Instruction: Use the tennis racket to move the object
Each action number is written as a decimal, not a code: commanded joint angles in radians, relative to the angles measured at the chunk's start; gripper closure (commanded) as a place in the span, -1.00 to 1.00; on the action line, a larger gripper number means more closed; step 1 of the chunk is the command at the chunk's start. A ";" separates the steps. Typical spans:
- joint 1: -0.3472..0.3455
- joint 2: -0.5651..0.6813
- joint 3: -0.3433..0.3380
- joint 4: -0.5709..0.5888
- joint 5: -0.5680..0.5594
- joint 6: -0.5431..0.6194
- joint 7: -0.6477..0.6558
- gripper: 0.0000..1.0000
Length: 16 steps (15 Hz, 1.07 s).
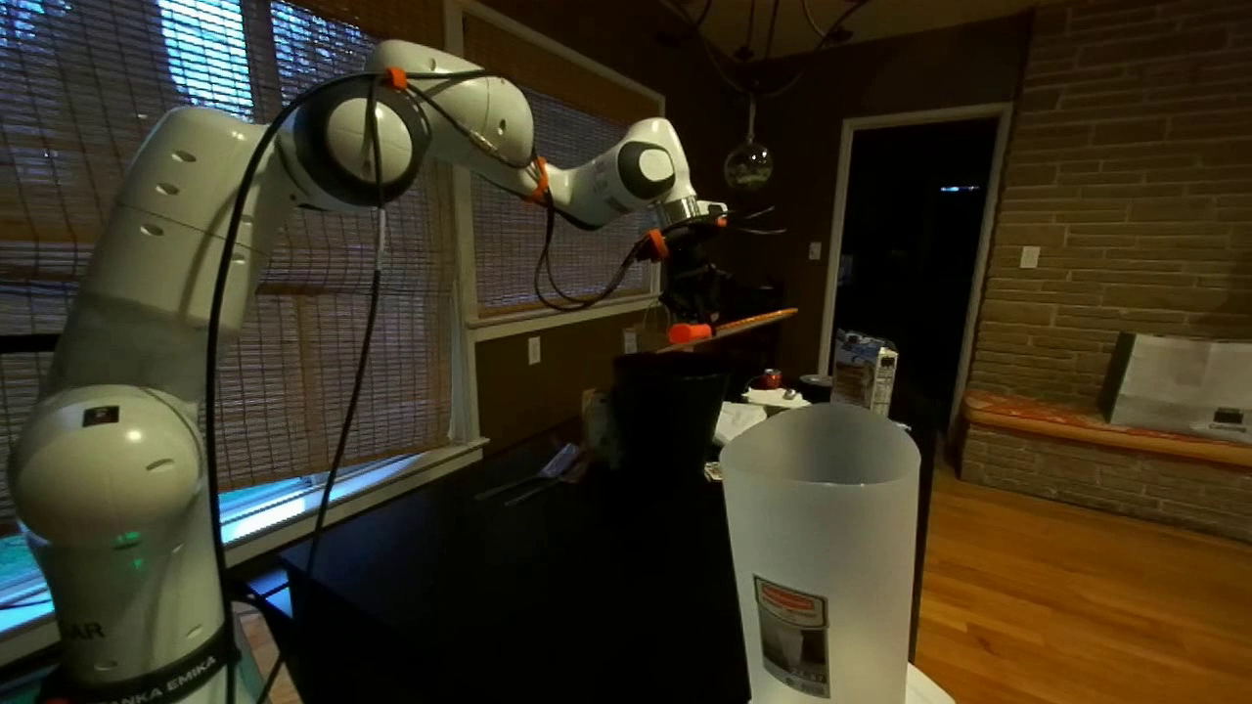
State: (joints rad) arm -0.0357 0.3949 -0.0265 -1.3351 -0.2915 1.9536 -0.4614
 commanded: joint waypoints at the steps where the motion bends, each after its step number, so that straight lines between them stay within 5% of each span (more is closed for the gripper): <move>1: -0.031 -0.054 0.013 -0.052 0.061 -0.005 -0.011 0.94; 6: -0.055 -0.155 0.021 -0.195 0.167 0.021 -0.015 0.94; 16: -0.070 -0.445 -0.018 -0.690 0.364 0.203 -0.076 0.94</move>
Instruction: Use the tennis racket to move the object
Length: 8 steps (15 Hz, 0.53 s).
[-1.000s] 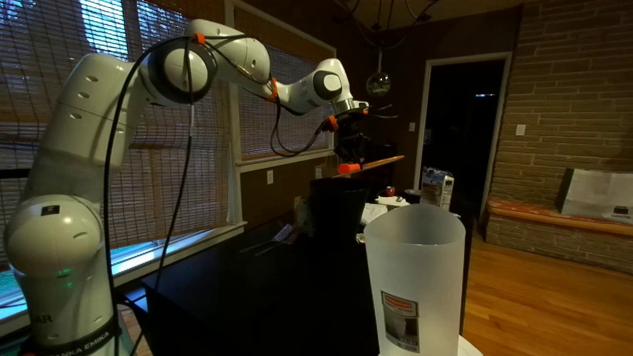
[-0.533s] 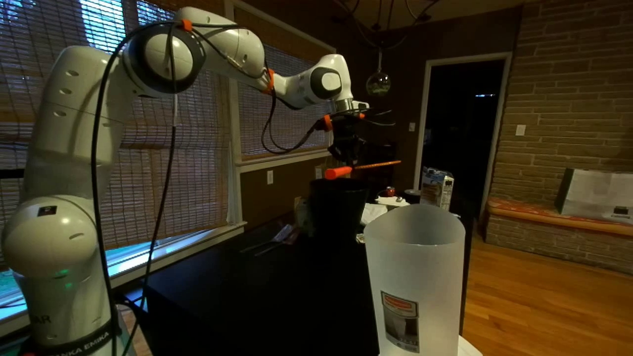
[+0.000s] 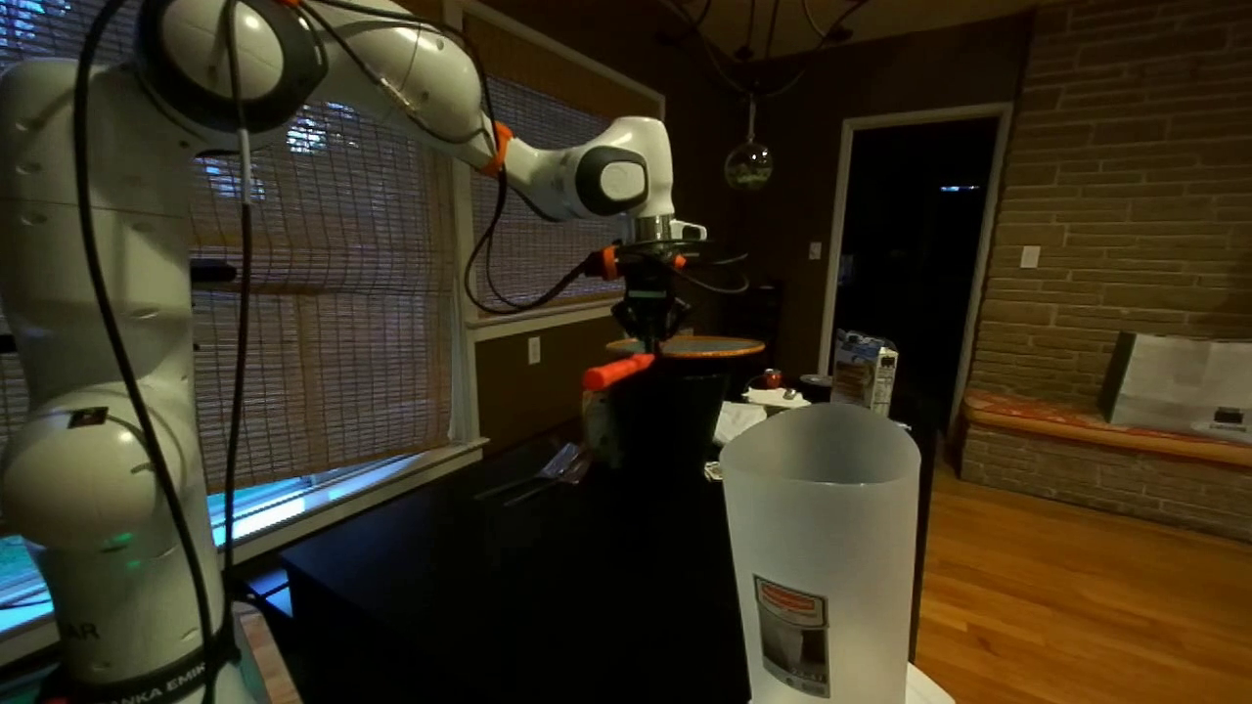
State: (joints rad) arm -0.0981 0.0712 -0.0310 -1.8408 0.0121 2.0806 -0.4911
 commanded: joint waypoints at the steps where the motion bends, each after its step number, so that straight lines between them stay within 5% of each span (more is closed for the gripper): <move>1: -0.006 -0.143 -0.020 -0.226 0.071 0.086 -0.053 0.94; 8: 0.002 -0.214 -0.078 -0.432 0.078 0.126 -0.106 0.94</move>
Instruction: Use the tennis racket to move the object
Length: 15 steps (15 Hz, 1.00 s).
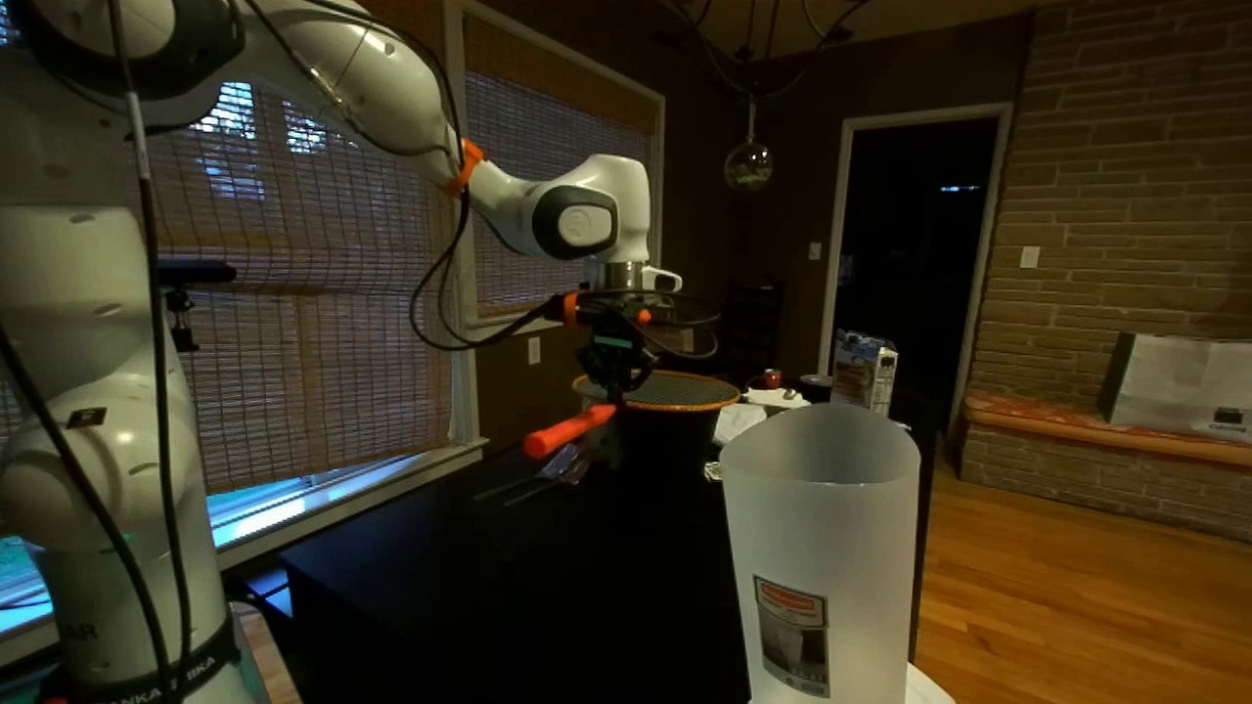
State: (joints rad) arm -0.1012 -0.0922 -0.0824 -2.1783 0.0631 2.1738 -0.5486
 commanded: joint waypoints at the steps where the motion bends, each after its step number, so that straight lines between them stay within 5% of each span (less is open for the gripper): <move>1: 0.006 -0.049 -0.033 -0.113 0.027 0.033 -0.057 0.94; 15: -0.002 -0.008 -0.080 -0.295 0.034 0.144 -0.134 0.94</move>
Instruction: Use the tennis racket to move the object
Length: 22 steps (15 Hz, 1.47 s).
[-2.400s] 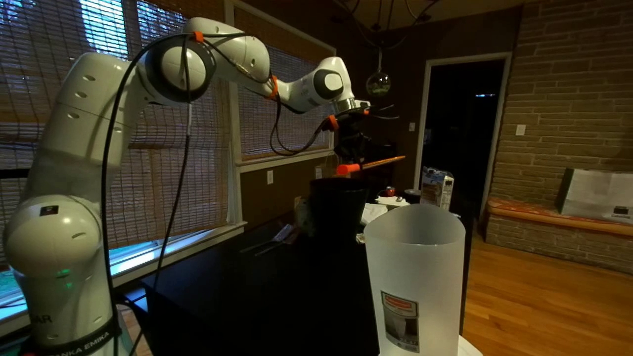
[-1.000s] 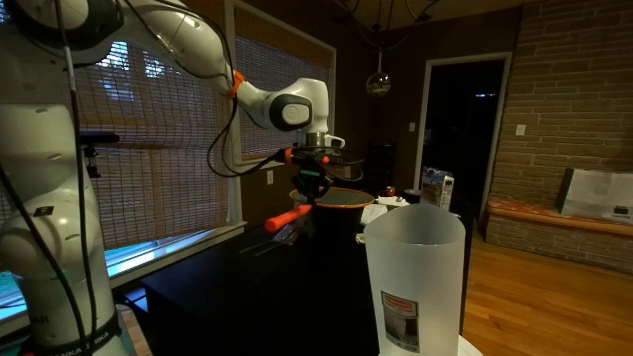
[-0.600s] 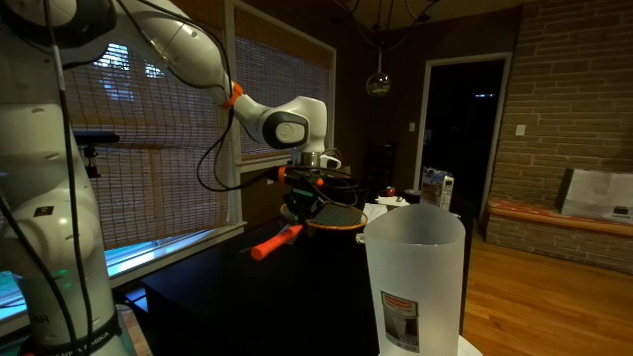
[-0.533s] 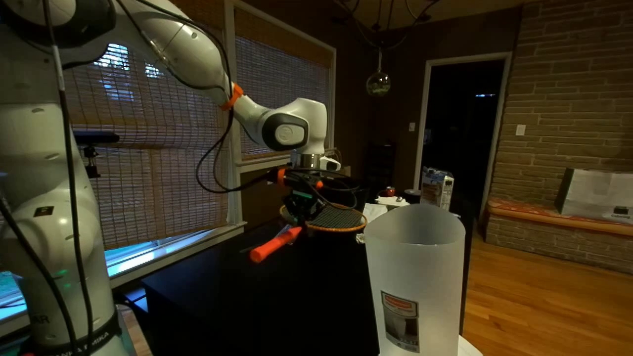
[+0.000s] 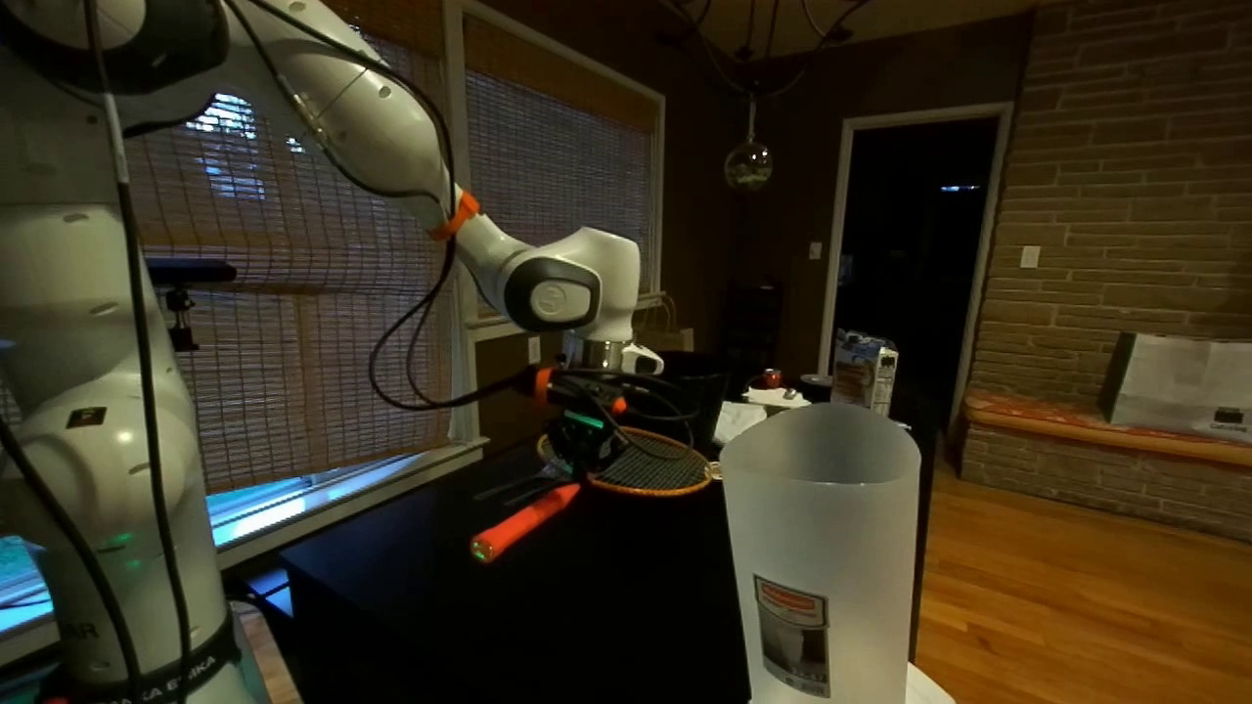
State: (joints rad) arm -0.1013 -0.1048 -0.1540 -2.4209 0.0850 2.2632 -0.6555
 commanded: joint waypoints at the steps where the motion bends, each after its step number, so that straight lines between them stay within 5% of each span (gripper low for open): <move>1: -0.002 0.013 -0.009 -0.069 0.012 0.071 -0.028 0.94; 11: -0.012 0.191 0.018 -0.158 -0.004 0.354 -0.006 0.94; 22: -0.056 0.363 0.075 -0.128 -0.018 0.487 0.040 0.94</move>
State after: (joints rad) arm -0.1275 0.2195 -0.1075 -2.5675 0.0842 2.7277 -0.6433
